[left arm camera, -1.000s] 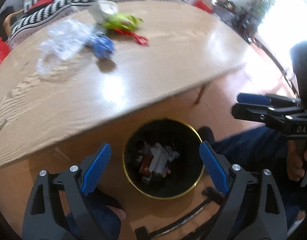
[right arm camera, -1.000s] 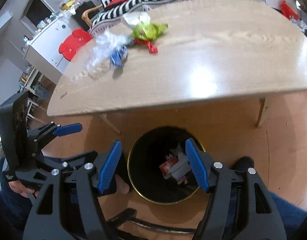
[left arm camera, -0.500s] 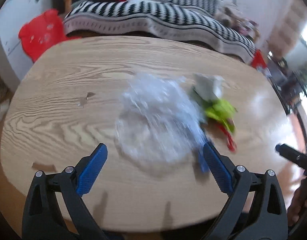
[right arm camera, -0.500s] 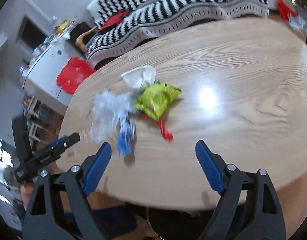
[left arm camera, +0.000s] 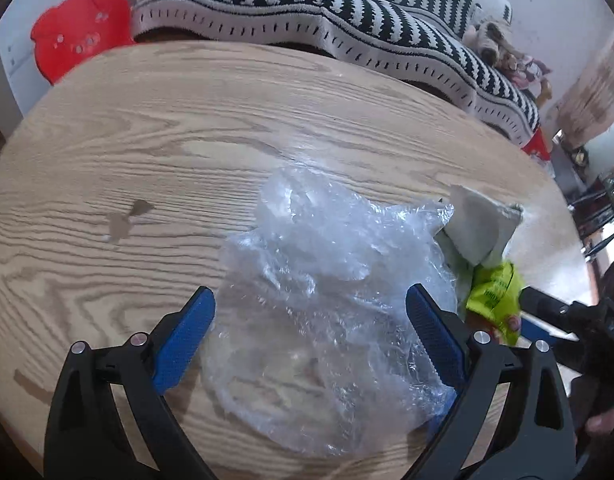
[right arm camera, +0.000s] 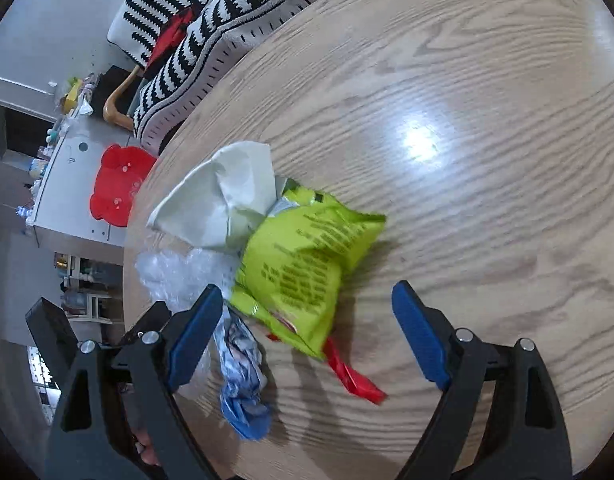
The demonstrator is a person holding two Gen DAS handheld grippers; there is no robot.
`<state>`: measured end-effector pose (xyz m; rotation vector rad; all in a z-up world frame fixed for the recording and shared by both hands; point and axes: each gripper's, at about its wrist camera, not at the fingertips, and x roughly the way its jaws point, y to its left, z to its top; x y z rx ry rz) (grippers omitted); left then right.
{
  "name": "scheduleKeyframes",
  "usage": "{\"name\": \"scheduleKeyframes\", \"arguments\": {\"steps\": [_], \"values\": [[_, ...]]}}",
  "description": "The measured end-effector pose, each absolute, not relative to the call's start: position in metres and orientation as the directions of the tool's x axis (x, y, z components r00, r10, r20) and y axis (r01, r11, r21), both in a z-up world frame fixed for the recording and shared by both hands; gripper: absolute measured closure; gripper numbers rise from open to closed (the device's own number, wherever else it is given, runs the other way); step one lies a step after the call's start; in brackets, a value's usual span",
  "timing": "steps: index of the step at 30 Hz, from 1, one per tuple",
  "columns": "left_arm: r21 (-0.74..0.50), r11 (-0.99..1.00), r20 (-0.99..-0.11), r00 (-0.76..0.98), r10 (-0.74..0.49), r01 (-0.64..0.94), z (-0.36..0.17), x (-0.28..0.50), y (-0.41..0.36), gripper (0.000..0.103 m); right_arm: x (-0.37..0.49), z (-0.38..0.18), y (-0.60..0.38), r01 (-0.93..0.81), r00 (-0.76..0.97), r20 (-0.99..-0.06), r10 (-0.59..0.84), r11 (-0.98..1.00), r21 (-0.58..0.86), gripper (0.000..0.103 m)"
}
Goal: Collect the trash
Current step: 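Grasp the clear plastic bag with the left gripper while the right grasps the green snack bag, then carry the plastic bag and snack bag over the bin and release both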
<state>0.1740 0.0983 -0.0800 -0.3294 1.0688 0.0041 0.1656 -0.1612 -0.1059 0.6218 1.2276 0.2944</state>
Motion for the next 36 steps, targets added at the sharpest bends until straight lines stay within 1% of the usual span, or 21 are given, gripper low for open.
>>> {"name": "scheduleKeyframes", "arguments": {"steps": [2,4,5,6,7,8,9,10,11,12,15,22,27,32,36], "values": [[-0.283,0.947,-0.853,0.491,-0.176,-0.153,-0.085,0.179,0.097,0.01,0.168,-0.106,-0.158,0.11,0.339,-0.783,0.521,0.805,0.583,0.025],[-0.259,0.955,-0.851,0.502,-0.155,-0.144,-0.09,0.183,0.094,0.01,0.171,-0.107,-0.154,0.104,0.346,-0.786,0.513,0.811,0.575,0.042],[-0.25,0.958,-0.85,0.506,-0.146,-0.143,-0.091,0.183,0.092,0.01,0.173,-0.108,-0.151,0.102,0.348,-0.788,0.507,0.815,0.57,0.045],[-0.243,0.96,-0.849,0.509,-0.14,-0.142,-0.092,0.184,0.091,0.017,0.173,-0.108,-0.149,0.099,0.349,-0.786,0.511,0.814,0.573,0.048],[-0.241,0.96,-0.85,0.508,-0.138,-0.143,-0.094,0.184,0.09,0.026,0.171,-0.108,-0.149,0.099,0.351,-0.785,0.51,0.814,0.573,0.052],[-0.237,0.96,-0.851,0.508,-0.133,-0.146,-0.095,0.184,0.089,0.039,0.171,-0.107,-0.148,0.096,0.35,-0.786,0.51,0.815,0.572,0.053],[-0.233,0.962,-0.848,0.513,-0.131,-0.141,-0.095,0.184,0.089,0.058,0.169,-0.107,-0.148,0.089,0.35,-0.784,0.513,0.815,0.573,0.055],[-0.249,0.96,-0.853,0.5,-0.153,-0.13,-0.096,0.185,0.089,0.071,0.168,-0.105,-0.148,0.082,0.354,-0.783,0.511,0.817,0.571,0.057],[-0.261,0.957,-0.858,0.486,-0.167,-0.131,-0.097,0.186,0.089,0.089,0.167,-0.104,-0.148,0.077,0.358,-0.783,0.508,0.82,0.567,0.058],[-0.265,0.954,-0.861,0.481,-0.168,-0.14,-0.097,0.186,0.09,0.099,0.164,-0.1,-0.148,0.066,0.365,-0.781,0.507,0.823,0.564,0.059],[-0.259,0.955,-0.849,0.505,-0.154,-0.143,-0.088,0.178,0.095,0.101,0.158,-0.09,-0.152,0.045,0.382,-0.769,0.513,0.821,0.57,0.059],[-0.244,0.963,-0.798,0.587,-0.133,-0.113,-0.043,0.149,0.106,0.101,0.14,-0.069,-0.163,-0.003,0.415,-0.753,0.51,0.829,0.559,0.06],[-0.184,0.982,-0.776,0.621,-0.113,-0.051,-0.022,0.117,0.098,0.101,0.124,-0.057,-0.172,-0.035,0.423,-0.744,0.517,0.83,0.557,0.06],[-0.178,0.983,-0.75,0.641,-0.163,0.041,-0.001,0.073,0.09,0.101,0.094,-0.04,-0.186,-0.089,0.433,-0.728,0.531,0.829,0.552,0.06],[-0.184,0.977,-0.751,0.626,-0.212,0.111,0.008,0.038,0.072,0.101,0.065,-0.029,-0.196,-0.121,0.436,-0.711,0.553,0.818,0.562,0.059]]}}
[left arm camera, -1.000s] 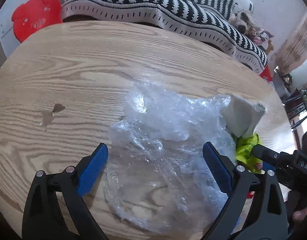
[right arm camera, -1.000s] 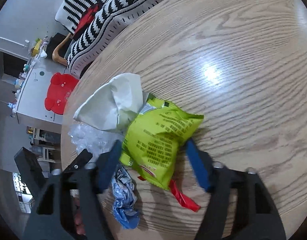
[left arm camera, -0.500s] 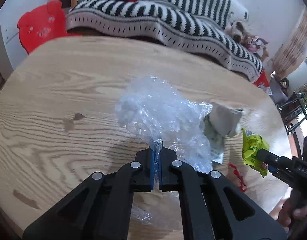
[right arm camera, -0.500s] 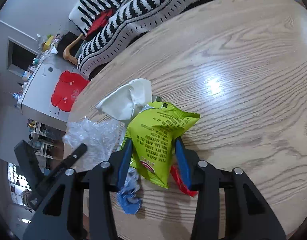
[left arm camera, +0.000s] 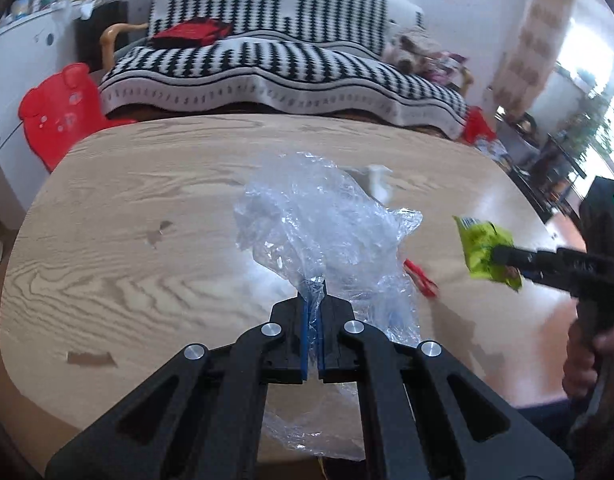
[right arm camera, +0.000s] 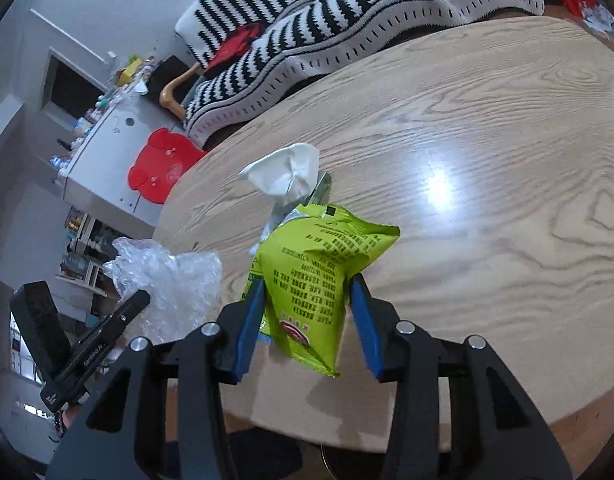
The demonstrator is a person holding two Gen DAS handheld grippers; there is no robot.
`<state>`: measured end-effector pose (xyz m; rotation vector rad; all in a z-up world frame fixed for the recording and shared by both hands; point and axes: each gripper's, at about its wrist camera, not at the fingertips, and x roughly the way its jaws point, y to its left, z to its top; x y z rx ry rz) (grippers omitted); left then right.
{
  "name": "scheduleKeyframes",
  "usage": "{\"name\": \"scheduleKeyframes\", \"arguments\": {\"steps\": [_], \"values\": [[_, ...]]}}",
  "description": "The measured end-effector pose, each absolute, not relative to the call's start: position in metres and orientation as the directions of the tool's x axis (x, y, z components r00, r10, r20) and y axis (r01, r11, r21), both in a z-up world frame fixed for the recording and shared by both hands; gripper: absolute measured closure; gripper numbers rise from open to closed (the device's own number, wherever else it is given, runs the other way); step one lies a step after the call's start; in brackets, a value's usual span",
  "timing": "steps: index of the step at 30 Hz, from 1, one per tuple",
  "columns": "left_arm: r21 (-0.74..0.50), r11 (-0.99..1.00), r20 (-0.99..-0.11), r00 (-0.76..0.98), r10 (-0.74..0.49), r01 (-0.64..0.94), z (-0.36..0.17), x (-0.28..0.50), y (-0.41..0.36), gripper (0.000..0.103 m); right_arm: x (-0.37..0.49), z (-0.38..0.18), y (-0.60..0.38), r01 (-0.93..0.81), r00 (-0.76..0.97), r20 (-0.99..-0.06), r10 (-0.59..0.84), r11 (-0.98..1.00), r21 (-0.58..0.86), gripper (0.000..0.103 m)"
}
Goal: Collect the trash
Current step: 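Carry the plastic bag and snack bag over the bin and release both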
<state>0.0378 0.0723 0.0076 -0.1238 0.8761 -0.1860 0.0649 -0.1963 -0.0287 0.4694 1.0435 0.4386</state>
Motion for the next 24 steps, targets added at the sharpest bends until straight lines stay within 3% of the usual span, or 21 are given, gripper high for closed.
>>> {"name": "scheduleKeyframes", "arguments": {"steps": [11,24], "values": [[-0.103,0.957,-0.758,0.602,-0.252,0.271,0.003,-0.046,0.01,0.101,-0.036,-0.015,-0.22,-0.222,0.469,-0.698,0.541,0.837,0.5,0.059],[-0.071,0.908,-0.851,0.45,-0.271,0.413,-0.058,-0.105,-0.032,0.101,-0.122,-0.066,-0.215,-0.27,0.377,-0.786,0.489,0.87,0.412,0.059]]}}
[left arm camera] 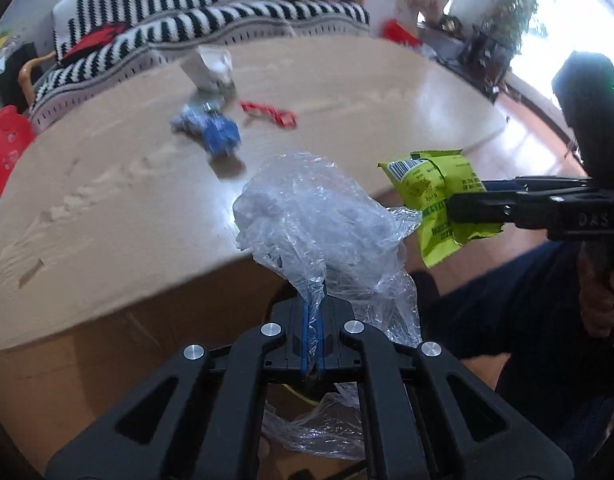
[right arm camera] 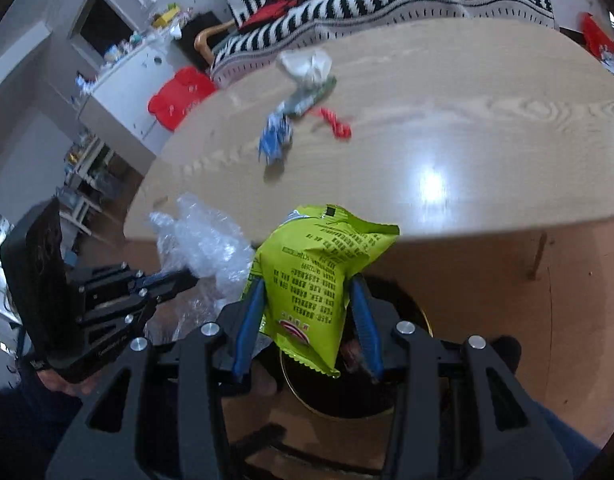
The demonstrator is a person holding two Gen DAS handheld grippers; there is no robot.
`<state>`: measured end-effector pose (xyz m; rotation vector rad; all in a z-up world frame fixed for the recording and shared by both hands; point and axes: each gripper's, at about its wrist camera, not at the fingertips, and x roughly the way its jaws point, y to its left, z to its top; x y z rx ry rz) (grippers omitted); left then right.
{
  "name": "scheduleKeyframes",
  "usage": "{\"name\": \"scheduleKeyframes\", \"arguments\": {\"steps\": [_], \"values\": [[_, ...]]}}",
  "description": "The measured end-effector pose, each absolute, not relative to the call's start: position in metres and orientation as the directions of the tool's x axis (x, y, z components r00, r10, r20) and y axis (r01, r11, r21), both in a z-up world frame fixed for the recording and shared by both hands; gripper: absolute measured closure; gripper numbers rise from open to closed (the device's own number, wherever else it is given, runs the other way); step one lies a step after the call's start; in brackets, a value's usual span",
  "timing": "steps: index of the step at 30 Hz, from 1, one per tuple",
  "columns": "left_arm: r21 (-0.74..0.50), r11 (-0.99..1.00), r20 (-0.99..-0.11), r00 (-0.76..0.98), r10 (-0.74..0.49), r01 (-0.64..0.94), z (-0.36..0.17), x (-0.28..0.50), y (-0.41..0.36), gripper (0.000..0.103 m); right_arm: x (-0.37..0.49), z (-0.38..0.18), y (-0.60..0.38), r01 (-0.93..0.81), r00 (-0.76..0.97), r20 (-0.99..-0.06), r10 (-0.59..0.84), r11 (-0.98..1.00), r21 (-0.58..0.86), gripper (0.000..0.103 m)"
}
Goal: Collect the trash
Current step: 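Carry the plastic bag and snack bag over the bin and release both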
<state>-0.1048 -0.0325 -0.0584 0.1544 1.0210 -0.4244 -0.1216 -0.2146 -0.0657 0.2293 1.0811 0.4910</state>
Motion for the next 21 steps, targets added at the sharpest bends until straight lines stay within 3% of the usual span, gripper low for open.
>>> {"name": "scheduleKeyframes", "arguments": {"steps": [9,21], "values": [[-0.068,0.894,-0.922,0.314,-0.226,0.444,-0.106,-0.106,-0.051,0.101,-0.136,-0.108,-0.206,-0.242,0.27,-0.867,0.418,0.901,0.359,0.059],[-0.078,0.895,-0.932,0.286,-0.221,0.438,-0.113,-0.104,-0.054,0.101,-0.136,-0.112,-0.2,-0.258,0.246,-0.884,0.397,0.906,0.335,0.059]]}}
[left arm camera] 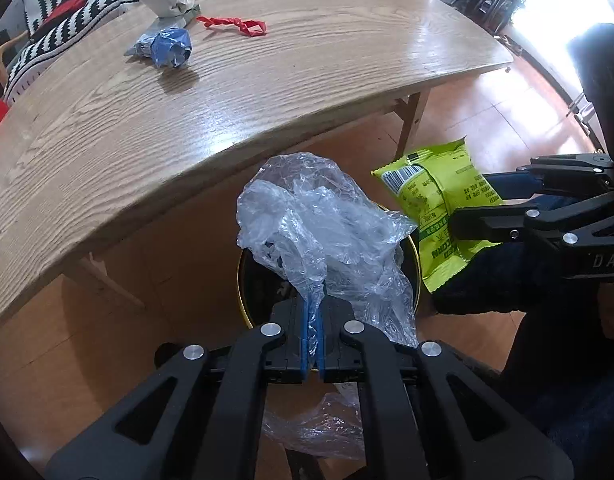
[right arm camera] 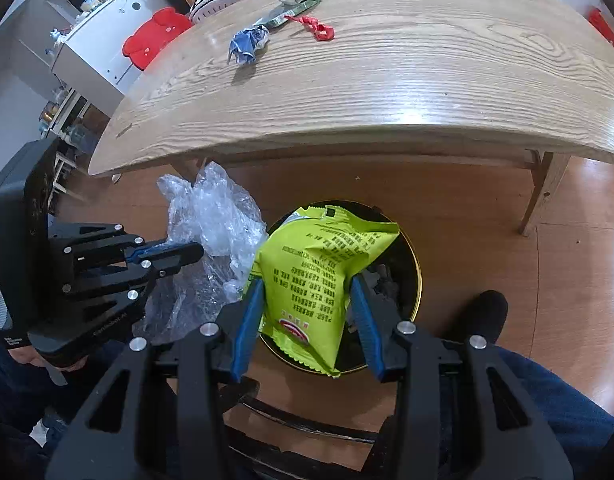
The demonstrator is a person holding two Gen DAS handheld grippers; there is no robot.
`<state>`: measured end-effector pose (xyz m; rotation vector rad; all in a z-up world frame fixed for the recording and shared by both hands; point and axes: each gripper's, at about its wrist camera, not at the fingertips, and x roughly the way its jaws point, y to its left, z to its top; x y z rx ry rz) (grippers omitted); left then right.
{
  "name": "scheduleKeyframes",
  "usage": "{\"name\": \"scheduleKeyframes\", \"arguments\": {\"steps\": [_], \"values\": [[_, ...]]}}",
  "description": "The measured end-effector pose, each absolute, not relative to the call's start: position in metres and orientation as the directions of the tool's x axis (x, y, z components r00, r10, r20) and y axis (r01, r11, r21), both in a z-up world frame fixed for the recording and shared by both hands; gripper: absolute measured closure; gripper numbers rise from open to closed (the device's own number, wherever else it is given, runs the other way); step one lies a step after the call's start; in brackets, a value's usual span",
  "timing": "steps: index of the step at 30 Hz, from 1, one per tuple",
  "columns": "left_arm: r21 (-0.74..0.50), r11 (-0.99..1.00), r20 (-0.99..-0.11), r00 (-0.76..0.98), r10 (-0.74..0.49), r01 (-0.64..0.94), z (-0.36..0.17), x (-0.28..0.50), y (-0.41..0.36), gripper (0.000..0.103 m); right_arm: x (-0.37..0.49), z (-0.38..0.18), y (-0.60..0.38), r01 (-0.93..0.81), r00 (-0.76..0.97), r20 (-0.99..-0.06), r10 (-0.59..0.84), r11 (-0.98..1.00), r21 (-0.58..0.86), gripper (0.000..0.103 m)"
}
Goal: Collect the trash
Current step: 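Carry the plastic bag and snack bag over the bin and release both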
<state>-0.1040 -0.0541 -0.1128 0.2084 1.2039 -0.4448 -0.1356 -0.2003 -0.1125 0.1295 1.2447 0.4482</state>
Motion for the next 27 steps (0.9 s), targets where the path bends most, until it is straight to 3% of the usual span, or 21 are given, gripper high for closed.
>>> {"name": "scheduleKeyframes", "arguments": {"steps": [8,11,13,14,15,22,27], "values": [[-0.077,0.896,-0.931,0.289,-0.221,0.437,-0.113,-0.102,-0.056,0.101,-0.135,-0.111,-0.2,-0.254,0.25,-0.882,0.399,0.906,0.338,0.058],[-0.083,0.898,-0.932,0.286,-0.224,0.432,-0.114,-0.1,-0.056,0.098,-0.134,-0.112,-0.2,-0.25,0.245,-0.882,0.402,0.906,0.343,0.053],[-0.085,0.898,-0.937,0.273,-0.22,0.432,-0.116,-0.1,-0.057,0.074,-0.133,-0.11,-0.203,-0.241,0.251,-0.878,0.407,0.905,0.351,0.044],[-0.082,0.898,-0.937,0.275,-0.218,0.432,-0.116,-0.1,-0.058,0.042,-0.133,-0.109,-0.203,-0.239,0.256,-0.877,0.407,0.906,0.35,0.043],[-0.08,0.898,-0.934,0.283,-0.219,0.432,-0.115,-0.101,-0.058,0.026,-0.133,-0.108,-0.205,-0.236,0.262,-0.875,0.407,0.906,0.351,0.042],[-0.061,0.9,-0.931,0.301,-0.207,0.432,-0.114,-0.1,-0.062,0.022,-0.131,-0.105,-0.213,-0.202,0.284,-0.867,0.41,0.909,0.364,0.037],[-0.041,0.903,-0.935,0.301,-0.185,0.427,-0.116,-0.1,-0.063,0.013,-0.131,-0.102,-0.213,-0.203,0.29,-0.862,0.415,0.907,0.369,0.035]]}}
